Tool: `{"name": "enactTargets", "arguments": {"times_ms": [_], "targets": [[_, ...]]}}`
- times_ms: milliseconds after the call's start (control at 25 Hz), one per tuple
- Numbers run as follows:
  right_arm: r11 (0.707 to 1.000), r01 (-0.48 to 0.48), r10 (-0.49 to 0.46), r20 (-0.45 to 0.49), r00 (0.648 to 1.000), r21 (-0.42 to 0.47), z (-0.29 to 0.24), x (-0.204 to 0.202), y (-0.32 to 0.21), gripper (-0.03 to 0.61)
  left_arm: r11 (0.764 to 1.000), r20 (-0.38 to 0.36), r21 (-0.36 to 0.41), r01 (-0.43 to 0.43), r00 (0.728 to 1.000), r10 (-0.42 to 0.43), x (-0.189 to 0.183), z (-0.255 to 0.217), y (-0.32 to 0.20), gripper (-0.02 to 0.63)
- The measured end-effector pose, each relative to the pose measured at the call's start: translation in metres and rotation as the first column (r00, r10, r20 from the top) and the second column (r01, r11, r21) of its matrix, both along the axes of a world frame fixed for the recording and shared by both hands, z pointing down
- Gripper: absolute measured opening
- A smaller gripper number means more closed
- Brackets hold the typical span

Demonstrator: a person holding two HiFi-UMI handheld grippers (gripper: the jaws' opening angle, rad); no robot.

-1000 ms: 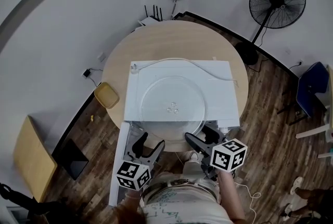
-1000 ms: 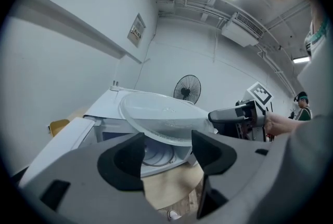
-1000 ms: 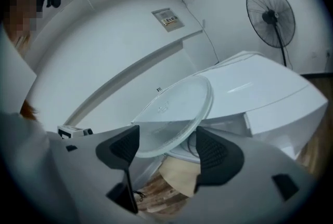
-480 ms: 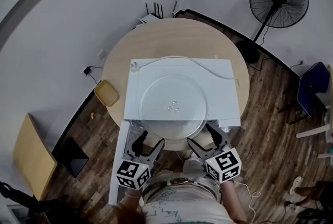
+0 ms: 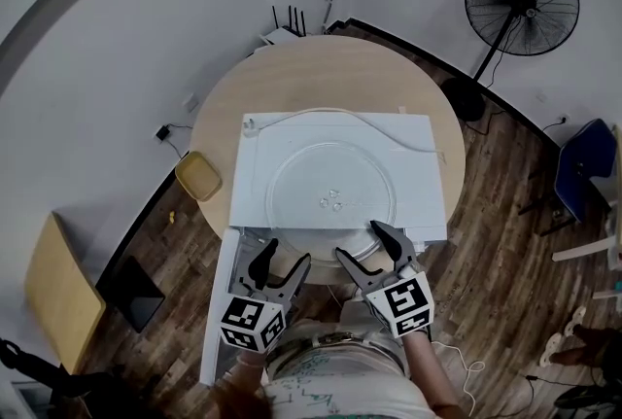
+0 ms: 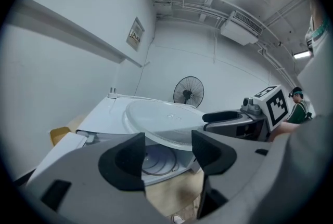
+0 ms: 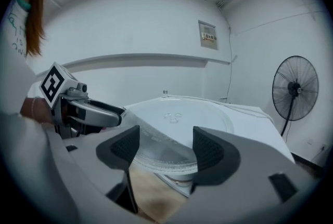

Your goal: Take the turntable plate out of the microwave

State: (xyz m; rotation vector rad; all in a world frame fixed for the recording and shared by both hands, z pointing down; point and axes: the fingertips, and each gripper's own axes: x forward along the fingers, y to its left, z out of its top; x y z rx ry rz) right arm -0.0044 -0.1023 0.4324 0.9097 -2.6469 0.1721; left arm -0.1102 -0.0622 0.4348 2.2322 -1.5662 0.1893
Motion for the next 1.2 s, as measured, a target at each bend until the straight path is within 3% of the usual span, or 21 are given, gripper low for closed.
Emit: {"name": "enactTargets", "arguments": {"times_ms": [120, 360, 560, 680, 880, 1080, 1200], "targets": [[1.0, -0.02, 0.02, 0.08, 0.997, -0.003, -0.009, 0.006, 0.0, 0.31, 1.0, 0.003, 0.006, 0.019, 1.0, -0.019, -0.004, -0.001, -0.003, 0.279], [1.0, 0.025, -0.025, 0.2, 0.98, 0.005, -0.03, 0.01, -0.016, 0.298, 0.999, 0.015, 0.004, 0.046, 0.999, -0.046, -0.008, -0.002, -0.014, 0.279], [1.0, -0.014, 0.012, 0.297, 0.955, 0.006, -0.04, 0.012, -0.024, 0.247, 0.996, -0.001, 0.003, 0.089, 0.996, -0.089, -0.015, -0.001, -0.023, 0.279], [1.0, -0.008, 0.004, 0.296, 0.955, 0.01, -0.047, 0.008, -0.033, 0.249, 0.995, -0.005, -0.001, 0.103, 0.995, -0.103, -0.017, -0.003, -0.029, 0.278], [0.999, 0.032, -0.031, 0.288, 0.957, 0.004, -0.048, 0.001, -0.044, 0.249, 0.994, 0.08, 0.016, 0.109, 0.991, -0.11, -0.016, -0.006, -0.041, 0.278], [0.998, 0.066, -0.065, 0.16, 0.985, 0.001, -0.038, -0.006, -0.047, 0.259, 0.993, 0.122, 0.019, 0.116, 0.986, -0.117, -0.012, -0.004, -0.048, 0.278], [0.999, 0.03, -0.032, 0.092, 0.995, 0.022, -0.036, 0.0, -0.05, 0.268, 0.994, 0.126, 0.01, 0.108, 0.986, -0.109, -0.011, -0.005, -0.049, 0.278]]}}
